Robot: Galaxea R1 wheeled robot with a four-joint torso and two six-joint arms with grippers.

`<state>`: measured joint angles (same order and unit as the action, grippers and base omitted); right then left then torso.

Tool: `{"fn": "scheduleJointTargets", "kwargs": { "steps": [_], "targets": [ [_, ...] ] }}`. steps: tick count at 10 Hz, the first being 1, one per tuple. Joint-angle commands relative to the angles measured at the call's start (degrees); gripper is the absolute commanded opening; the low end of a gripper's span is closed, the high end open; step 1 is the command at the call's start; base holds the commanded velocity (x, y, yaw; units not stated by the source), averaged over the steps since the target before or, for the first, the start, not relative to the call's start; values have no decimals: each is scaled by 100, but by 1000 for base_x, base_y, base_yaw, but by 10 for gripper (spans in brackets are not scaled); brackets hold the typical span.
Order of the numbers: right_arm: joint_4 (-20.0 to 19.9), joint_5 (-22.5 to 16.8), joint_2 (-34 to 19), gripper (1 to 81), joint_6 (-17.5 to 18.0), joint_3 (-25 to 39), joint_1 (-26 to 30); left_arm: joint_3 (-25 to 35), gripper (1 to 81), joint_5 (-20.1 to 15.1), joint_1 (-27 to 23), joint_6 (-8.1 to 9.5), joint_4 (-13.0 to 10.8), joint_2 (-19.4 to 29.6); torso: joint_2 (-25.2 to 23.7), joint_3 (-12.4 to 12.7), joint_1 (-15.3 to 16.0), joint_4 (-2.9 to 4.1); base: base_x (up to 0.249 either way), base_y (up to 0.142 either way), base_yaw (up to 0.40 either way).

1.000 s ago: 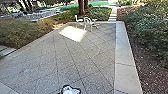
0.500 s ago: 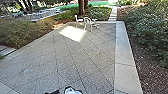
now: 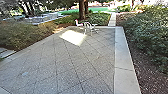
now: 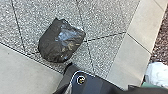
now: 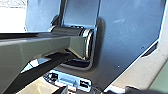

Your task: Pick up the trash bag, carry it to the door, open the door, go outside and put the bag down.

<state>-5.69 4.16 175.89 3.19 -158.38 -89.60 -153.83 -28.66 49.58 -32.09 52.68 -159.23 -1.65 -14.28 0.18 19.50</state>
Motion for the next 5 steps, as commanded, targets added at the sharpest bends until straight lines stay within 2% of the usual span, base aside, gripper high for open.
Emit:
{"fn": "scheduleJointTargets", "kwargs": {
  "steps": [1, 2, 3, 4, 5],
  "targets": [
    [7, -363, 195, 811, -3, 151, 131, -507, 811, -17, 566, -807, -319, -566, 0, 513, 0, -358, 0, 0, 0],
    [7, -363, 195, 811, -3, 151, 148, -613, 811, 53, 934, -1080, -416, -733, 0, 601, -5, -438, 0, 0, 0],
    [7, -363, 195, 811, -3, 151, 148, -674, 811, 228, 1312, -1474, -425, -865, 0, 743, -7, -558, 0, 0, 0],
    [7, -363, 203, 811, -3, 151, 165, -675, 811, 473, 1654, -1772, -434, -961, 0, 899, -7, -693, 0, 0, 0],
    [-2, -363, 203, 811, -3, 151, 166, -675, 811, 631, 1919, -1948, -442, -1022, -2, 1058, -7, -829, 0, 0, 0]
  ]
}}
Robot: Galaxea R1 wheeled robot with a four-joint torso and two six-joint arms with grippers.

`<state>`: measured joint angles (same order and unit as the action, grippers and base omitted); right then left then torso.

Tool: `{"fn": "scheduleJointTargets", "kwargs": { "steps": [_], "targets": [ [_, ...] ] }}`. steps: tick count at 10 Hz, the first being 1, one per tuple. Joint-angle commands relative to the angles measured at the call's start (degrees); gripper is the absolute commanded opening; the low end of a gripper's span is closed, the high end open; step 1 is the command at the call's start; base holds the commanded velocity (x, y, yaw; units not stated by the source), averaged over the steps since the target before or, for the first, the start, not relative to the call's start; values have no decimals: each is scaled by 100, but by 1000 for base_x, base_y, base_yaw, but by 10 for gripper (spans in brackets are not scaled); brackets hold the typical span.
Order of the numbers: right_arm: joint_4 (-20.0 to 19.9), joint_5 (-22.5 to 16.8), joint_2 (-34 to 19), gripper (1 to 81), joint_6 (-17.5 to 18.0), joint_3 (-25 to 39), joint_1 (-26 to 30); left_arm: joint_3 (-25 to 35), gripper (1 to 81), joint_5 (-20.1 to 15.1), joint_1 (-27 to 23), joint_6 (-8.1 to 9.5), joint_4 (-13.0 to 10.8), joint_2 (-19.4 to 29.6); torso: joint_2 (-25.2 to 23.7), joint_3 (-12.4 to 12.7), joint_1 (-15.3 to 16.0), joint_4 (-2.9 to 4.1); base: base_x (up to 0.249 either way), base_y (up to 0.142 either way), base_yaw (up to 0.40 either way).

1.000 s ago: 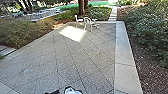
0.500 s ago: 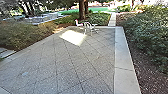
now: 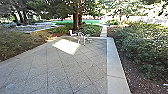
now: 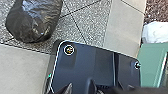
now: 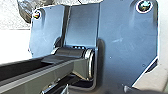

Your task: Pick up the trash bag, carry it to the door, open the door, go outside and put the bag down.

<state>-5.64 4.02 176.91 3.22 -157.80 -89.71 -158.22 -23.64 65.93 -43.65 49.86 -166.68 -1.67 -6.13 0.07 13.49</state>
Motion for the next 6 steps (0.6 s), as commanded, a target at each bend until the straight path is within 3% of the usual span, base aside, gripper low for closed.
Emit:
{"fn": "scheduleJointTargets", "kwargs": {
  "steps": [1, 2, 3, 4, 6],
  "targets": [
    [-7, -350, 101, 811, -5, 92, 177, -236, 811, 279, 548, -1047, -170, -357, 0, 406, 2, -374, 0, 0, 0],
    [-16, -350, 101, 811, -5, 93, 185, -236, 811, 368, 750, -1198, -178, -419, -2, 138, 0, -124, 0, 0, 0],
    [-16, -350, 110, 811, -5, 100, 194, -236, 811, 420, 908, -1320, -178, -454, -7, 210, -7, -245, 0, 0, 0],
    [-16, -341, 110, 811, 3, 101, 194, -236, 811, 544, 1066, -1435, -178, -506, -9, 254, -7, -315, 0, 0, 0],
    [-235, -332, 110, 811, 3, 92, 212, -227, 811, 940, 1383, -1506, -170, -595, -13, 260, -7, -323, 0, 0, 0]
  ]
}}
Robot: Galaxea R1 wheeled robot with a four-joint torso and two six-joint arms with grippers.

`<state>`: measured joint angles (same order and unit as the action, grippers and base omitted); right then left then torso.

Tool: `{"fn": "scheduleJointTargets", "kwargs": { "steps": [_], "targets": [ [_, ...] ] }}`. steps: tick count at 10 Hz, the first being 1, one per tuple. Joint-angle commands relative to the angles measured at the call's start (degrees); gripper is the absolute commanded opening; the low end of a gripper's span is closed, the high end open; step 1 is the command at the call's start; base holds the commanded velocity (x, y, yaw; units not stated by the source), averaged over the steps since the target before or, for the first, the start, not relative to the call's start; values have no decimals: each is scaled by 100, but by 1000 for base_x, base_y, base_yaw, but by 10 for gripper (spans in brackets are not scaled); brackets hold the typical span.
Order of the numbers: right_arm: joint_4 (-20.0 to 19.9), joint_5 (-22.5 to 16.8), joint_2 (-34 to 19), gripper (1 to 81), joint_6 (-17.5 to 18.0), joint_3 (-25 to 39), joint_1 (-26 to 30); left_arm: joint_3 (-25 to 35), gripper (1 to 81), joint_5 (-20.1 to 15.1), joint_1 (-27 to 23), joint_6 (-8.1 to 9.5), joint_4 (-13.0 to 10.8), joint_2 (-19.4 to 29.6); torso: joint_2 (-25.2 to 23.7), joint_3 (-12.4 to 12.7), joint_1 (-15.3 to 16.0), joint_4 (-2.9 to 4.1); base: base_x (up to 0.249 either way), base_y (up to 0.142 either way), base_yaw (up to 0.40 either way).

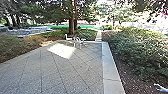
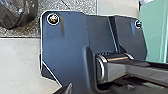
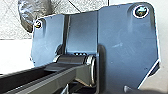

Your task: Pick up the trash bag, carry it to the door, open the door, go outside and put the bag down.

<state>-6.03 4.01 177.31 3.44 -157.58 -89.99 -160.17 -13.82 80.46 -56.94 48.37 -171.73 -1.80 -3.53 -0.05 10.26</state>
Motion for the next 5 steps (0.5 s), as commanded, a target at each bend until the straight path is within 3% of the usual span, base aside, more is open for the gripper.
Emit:
{"fn": "scheduleJointTargets", "kwargs": {
  "steps": [1, 3, 5],
  "targets": [
    [-258, -287, 70, 811, -27, 79, 231, -32, 811, 255, 79, -177, -29, -177, 0, 0, 5, 0, 0, 0, 0],
    [-267, -76, 88, 811, -27, 97, 231, -6, 811, 999, 326, -169, 40, -335, -2, 2, 5, 0, 0, 0, 0],
    [-267, -67, 96, 811, -27, 140, 213, -5, 811, 2119, 467, -71, 58, -626, -2, 5, 5, 0, 0, 0, 0]
  ]
}}
